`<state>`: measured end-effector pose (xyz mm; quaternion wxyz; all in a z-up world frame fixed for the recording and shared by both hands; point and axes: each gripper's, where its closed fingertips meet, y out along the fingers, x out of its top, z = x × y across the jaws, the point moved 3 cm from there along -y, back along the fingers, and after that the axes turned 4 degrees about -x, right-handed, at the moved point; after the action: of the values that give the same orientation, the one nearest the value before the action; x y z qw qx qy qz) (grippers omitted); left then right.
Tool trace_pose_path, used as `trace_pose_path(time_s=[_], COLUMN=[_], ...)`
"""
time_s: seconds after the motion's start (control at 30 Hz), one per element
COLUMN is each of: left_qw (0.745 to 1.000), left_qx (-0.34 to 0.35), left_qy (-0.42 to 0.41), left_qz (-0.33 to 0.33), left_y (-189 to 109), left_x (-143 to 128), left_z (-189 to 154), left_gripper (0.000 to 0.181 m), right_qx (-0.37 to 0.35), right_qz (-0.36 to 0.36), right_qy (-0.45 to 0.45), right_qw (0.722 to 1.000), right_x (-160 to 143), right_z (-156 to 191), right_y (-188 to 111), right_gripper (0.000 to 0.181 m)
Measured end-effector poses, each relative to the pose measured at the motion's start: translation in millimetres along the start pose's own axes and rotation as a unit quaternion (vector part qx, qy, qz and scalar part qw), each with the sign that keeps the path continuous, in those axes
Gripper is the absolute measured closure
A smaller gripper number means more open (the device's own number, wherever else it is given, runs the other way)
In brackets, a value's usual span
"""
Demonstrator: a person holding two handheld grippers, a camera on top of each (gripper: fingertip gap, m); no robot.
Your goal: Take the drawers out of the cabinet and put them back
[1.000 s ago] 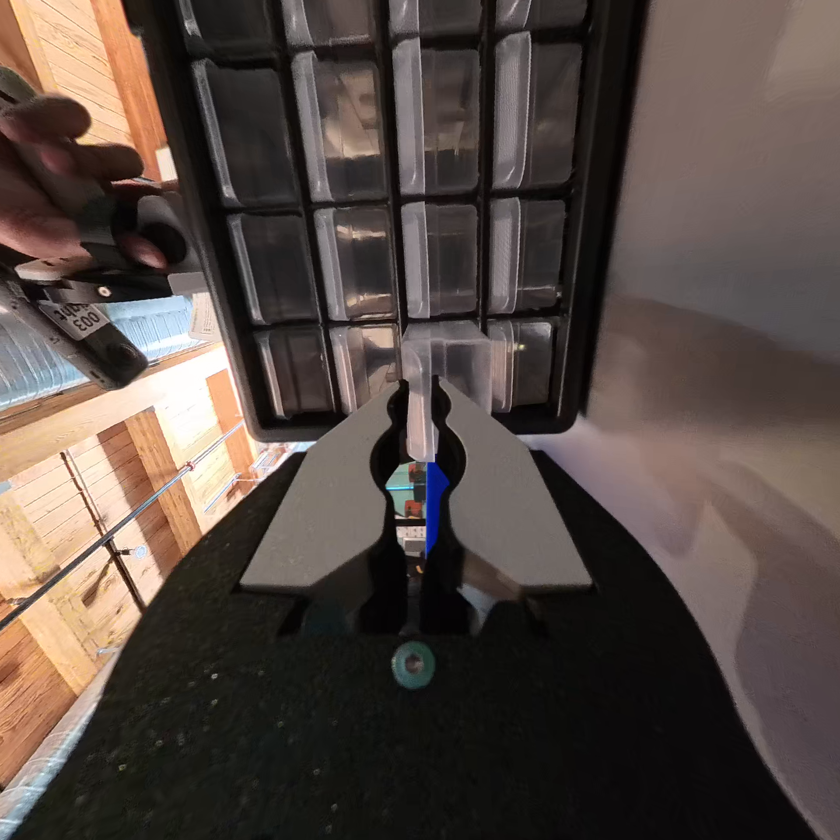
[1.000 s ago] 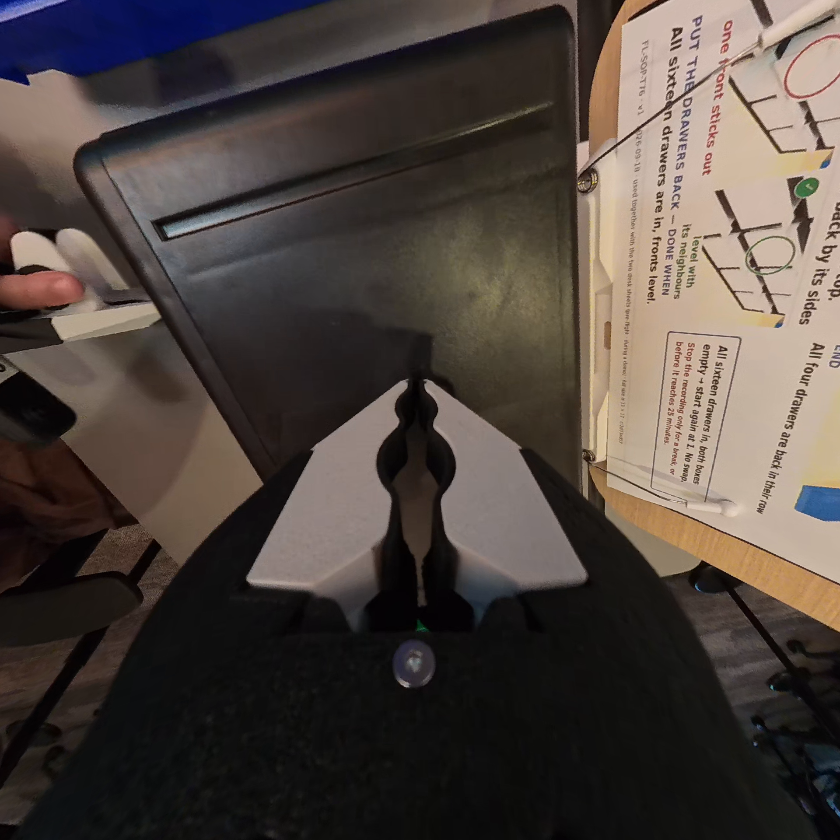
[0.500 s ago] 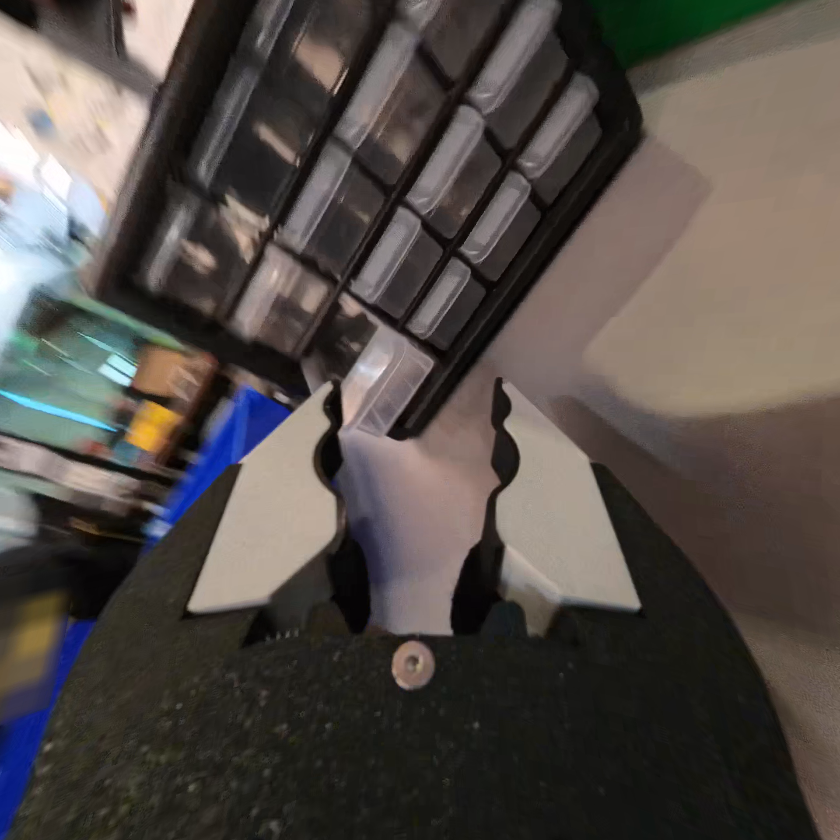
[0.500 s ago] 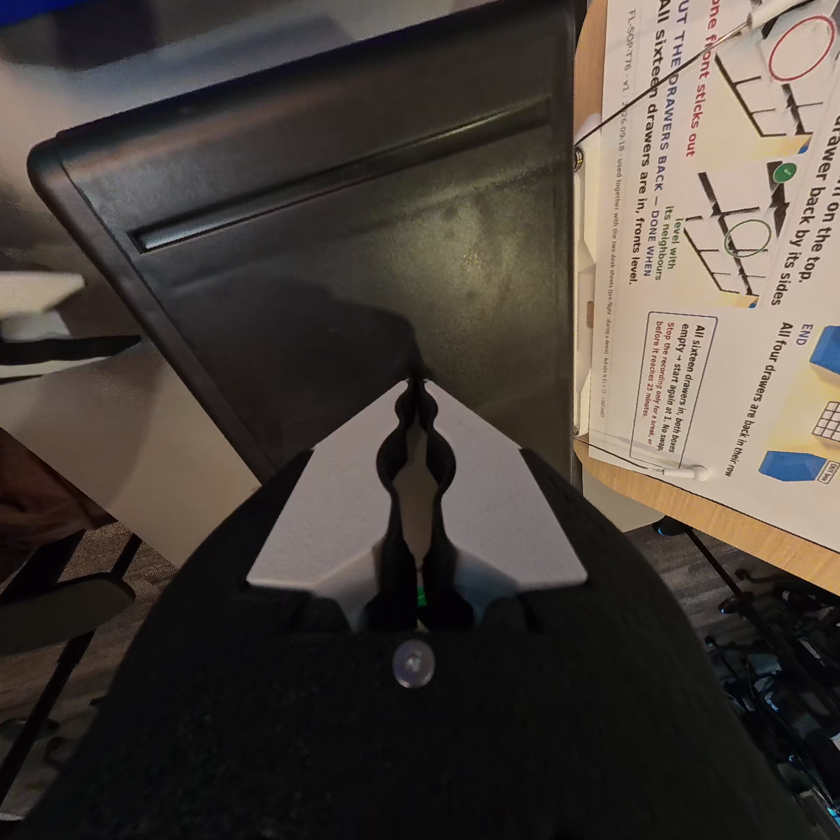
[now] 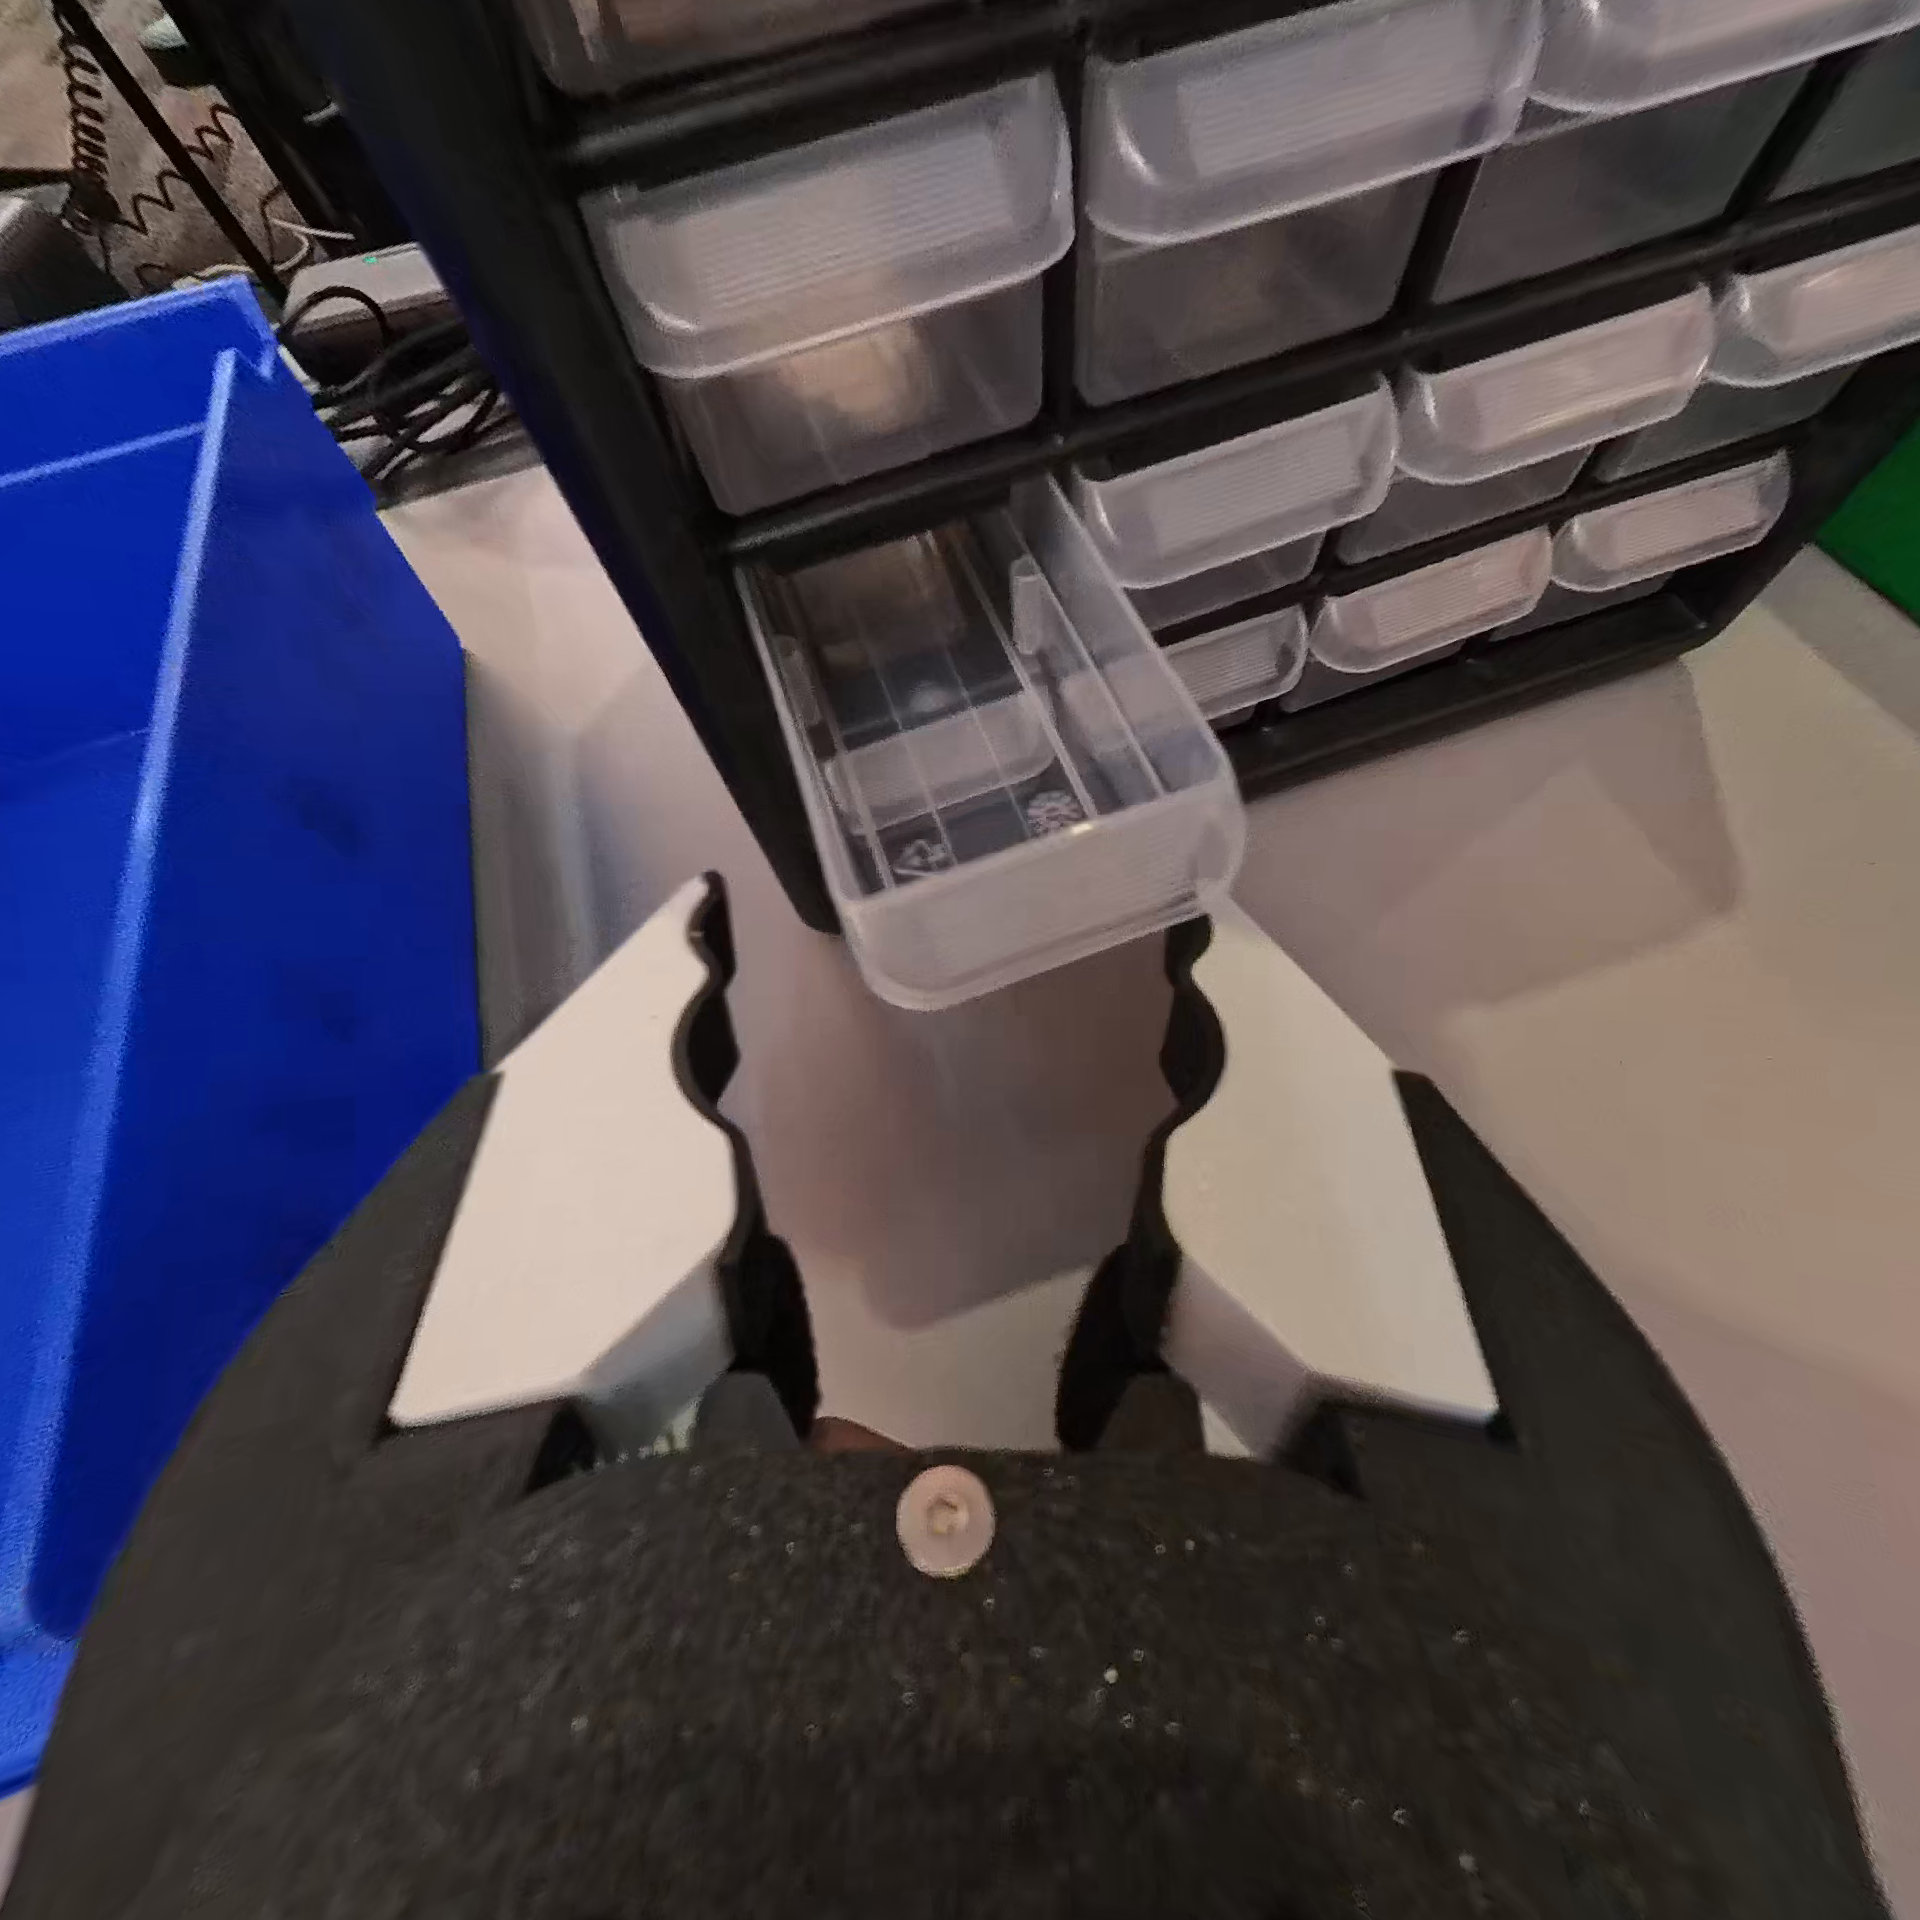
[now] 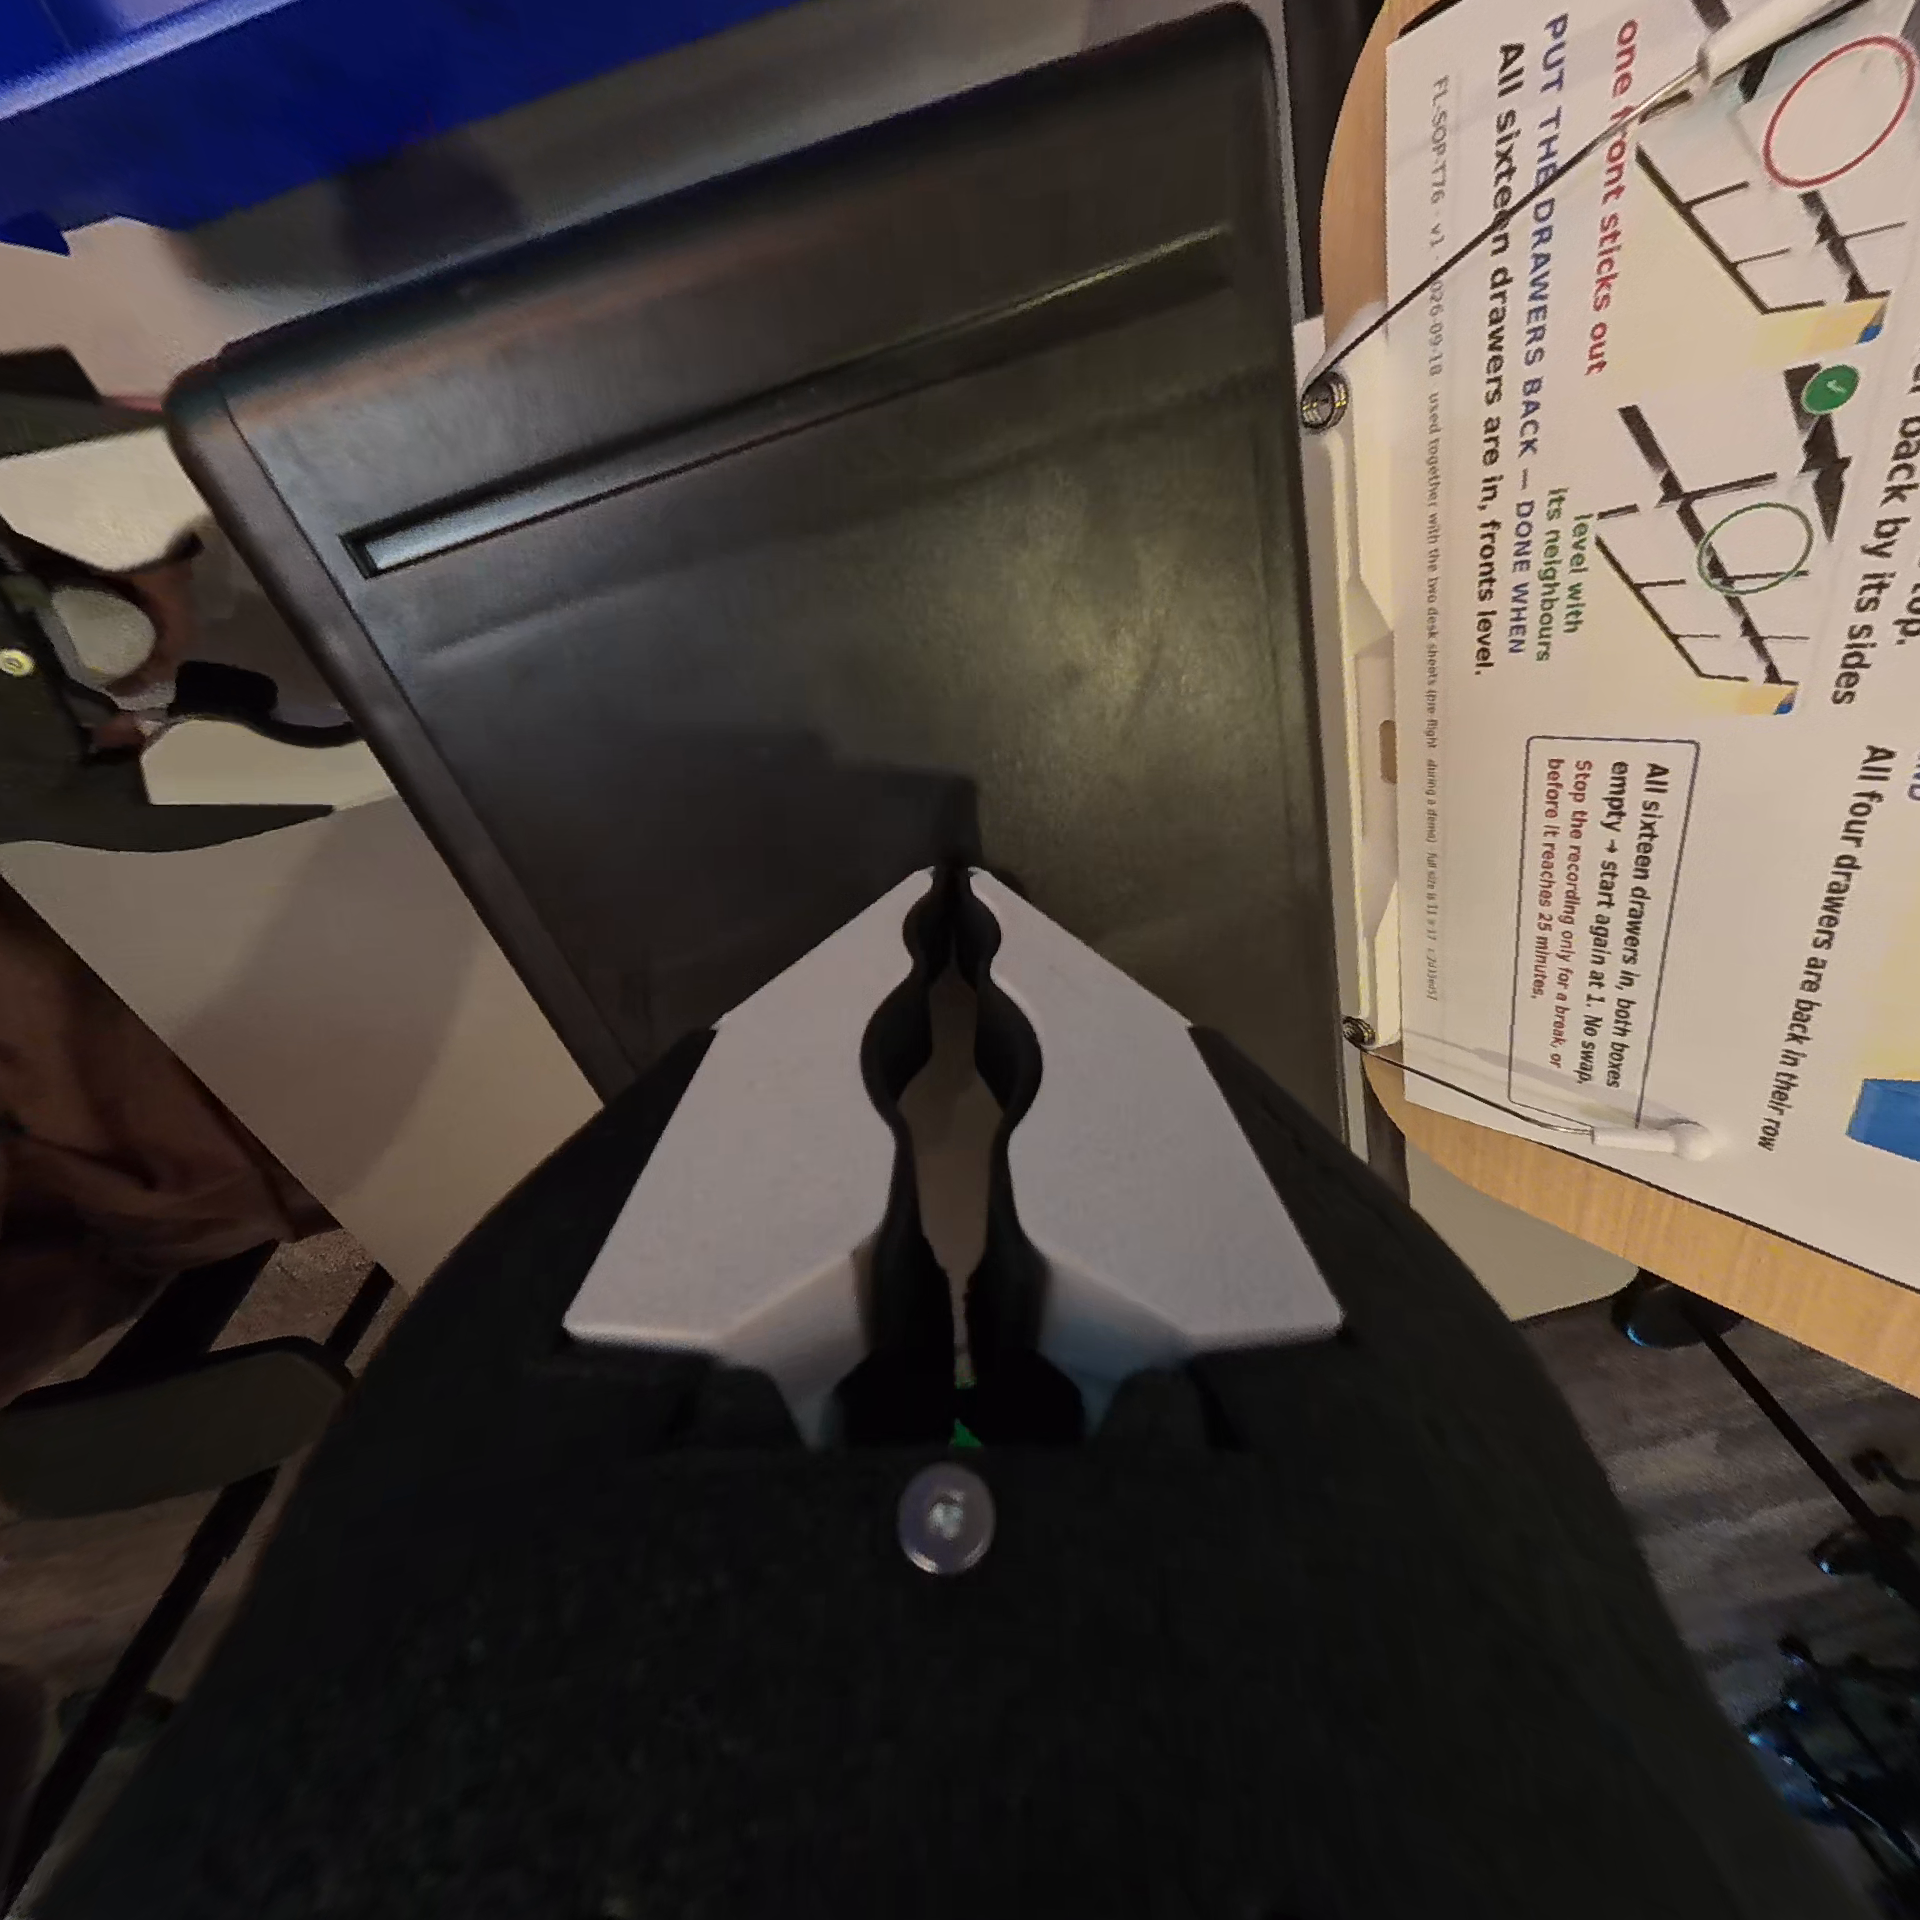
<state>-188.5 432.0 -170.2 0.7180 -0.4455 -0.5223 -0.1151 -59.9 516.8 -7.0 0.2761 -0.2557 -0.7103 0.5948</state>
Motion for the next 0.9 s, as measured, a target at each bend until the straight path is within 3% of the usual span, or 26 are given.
trace_pose_path(time_s=[0.07, 0.1, 0.3, 0.5, 0.9], left_qw=[1.0, 1.0, 1.0, 0.999, 0.999], left_qx=[-0.007, -0.011, -0.021, -0.015, -0.039], left_qy=[-0.009, -0.015, -0.015, 0.032, 0.025], left_qz=[-0.003, 0.0, 0.009, 0.011, 0.01], left_y=[0.6, 0.9, -4.7, -30.3, -73.4], left_x=[2.0, 2.2, -1.2, -18.1, -40.3], left_z=[-2.8, -4.0, -5.1, -13.5, -24.2], left_gripper=[0.12, 0.122, 0.125, 0.125, 0.126], right_qx=[0.003, 0.004, 0.003, -0.005, -0.026], right_qz=[-0.004, -0.005, -0.015, -0.014, 0.013], right_qy=[0.004, 0.005, 0.009, 0.011, 0.001], right_qw=[1.0, 1.0, 1.0, 1.0, 1.0], right_x=[-0.2, -0.3, -0.9, -0.9, 0.6], right_z=[-0.2, -0.2, -0.2, 0.0, 1.0], right_y=[0.1, 0.1, -0.1, 0.0, -0.1], right_gripper=[0.181, 0.181, 0.181, 0.181, 0.181])
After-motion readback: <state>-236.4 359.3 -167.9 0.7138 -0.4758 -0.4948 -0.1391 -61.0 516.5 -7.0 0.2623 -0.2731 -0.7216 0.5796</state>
